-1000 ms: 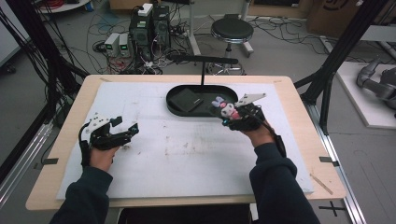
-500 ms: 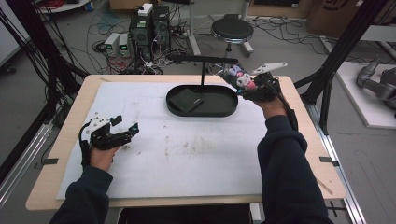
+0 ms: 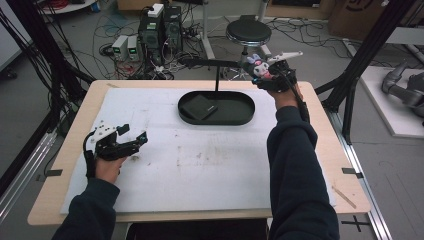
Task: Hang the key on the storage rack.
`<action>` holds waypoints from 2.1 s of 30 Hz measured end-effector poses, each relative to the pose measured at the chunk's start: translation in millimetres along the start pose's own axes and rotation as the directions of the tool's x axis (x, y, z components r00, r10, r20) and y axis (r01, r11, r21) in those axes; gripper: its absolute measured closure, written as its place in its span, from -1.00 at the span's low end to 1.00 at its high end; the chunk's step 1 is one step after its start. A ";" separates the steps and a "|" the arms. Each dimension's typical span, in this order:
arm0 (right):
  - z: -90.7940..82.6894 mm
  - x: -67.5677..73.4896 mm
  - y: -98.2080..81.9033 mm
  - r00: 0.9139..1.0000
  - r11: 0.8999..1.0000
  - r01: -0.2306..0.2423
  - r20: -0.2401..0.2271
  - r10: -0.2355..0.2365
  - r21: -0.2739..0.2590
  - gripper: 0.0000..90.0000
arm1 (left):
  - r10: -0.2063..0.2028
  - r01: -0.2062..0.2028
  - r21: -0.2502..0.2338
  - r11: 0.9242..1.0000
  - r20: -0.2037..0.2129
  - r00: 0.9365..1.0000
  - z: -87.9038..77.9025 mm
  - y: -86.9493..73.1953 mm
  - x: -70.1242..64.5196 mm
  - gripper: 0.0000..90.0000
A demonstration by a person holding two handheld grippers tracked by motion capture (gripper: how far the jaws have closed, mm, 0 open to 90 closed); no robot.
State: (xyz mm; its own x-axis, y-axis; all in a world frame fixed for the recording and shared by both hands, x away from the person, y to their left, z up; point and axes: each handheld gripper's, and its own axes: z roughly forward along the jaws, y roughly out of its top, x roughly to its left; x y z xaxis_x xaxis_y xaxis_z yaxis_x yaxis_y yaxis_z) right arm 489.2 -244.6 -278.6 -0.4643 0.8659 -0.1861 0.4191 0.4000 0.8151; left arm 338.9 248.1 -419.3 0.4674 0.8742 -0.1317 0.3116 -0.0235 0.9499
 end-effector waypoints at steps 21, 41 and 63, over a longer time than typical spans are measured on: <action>47.8 12.9 -52.4 0.999 0.981 -0.034 -0.009 0.036 0.194 -0.01 | 0.001 -0.001 0.011 1.000 -0.007 1.000 -0.1 -0.4 -0.1 -0.54; 70.3 20.9 -54.8 0.998 0.984 -0.061 0.003 0.062 0.170 -0.16 | 0.001 -0.001 0.028 1.000 0.004 1.000 1.4 -1.2 -1.7 -0.54; -15.3 12.5 -52.6 0.996 0.999 -0.020 -0.085 0.024 0.047 -0.46 | -0.023 0.023 -0.017 1.000 0.017 1.000 0.7 -0.1 0.5 -0.54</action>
State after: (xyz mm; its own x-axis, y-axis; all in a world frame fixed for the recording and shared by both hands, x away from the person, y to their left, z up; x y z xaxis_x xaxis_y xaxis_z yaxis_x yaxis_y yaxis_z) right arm 449.5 -259.4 -315.4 -0.5184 0.8468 -0.1192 0.4649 0.3961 0.7918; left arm 339.7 248.2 -419.7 0.4739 0.8662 -0.1584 0.3080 0.0055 0.9514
